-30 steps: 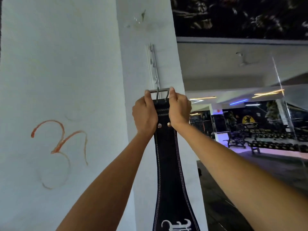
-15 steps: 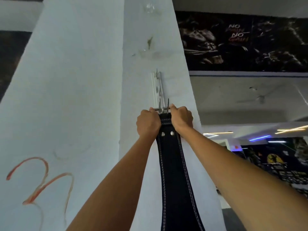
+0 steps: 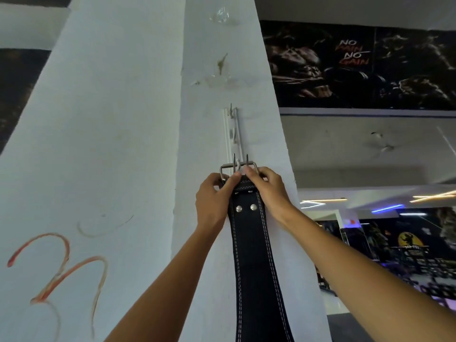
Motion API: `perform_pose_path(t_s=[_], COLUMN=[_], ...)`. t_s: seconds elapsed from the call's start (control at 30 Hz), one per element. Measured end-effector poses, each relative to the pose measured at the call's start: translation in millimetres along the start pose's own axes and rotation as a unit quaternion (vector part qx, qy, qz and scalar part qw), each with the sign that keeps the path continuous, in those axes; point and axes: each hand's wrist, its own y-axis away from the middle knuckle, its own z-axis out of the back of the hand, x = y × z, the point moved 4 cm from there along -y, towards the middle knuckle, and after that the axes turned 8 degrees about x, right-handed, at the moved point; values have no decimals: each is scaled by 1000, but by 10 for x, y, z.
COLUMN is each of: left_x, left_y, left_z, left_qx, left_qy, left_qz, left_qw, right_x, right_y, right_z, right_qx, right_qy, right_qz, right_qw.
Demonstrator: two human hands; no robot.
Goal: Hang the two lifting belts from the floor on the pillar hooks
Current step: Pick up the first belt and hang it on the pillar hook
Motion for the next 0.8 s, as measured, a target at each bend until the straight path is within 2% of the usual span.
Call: perform_pose_path(t_s=[0.17,0.33,0.47,0.7,0.8], left_x=[-3,34,42,142,310], left_y=[-179,-319,-243,492,967], left_z=[-93,-137,-113,-92,-143], left_qx=[8,24,24,1,36], left_qy=[75,112,93,130,171], left_qz=[134,194,173,26,39], left_qw=[988,974,980,991,984], right_x=[-10,1,18,-273,-466], right_y=[-108,-160,-50,617,1100], right_z=[-23,-11,-27,-167,-178], right_qx=[-87,-93,-79,3,-3], right_qy=[58,59,92,-75,-83], right_qz=[-79,-93,-58,-1,-18], right_qw=[991,990,991,997,996])
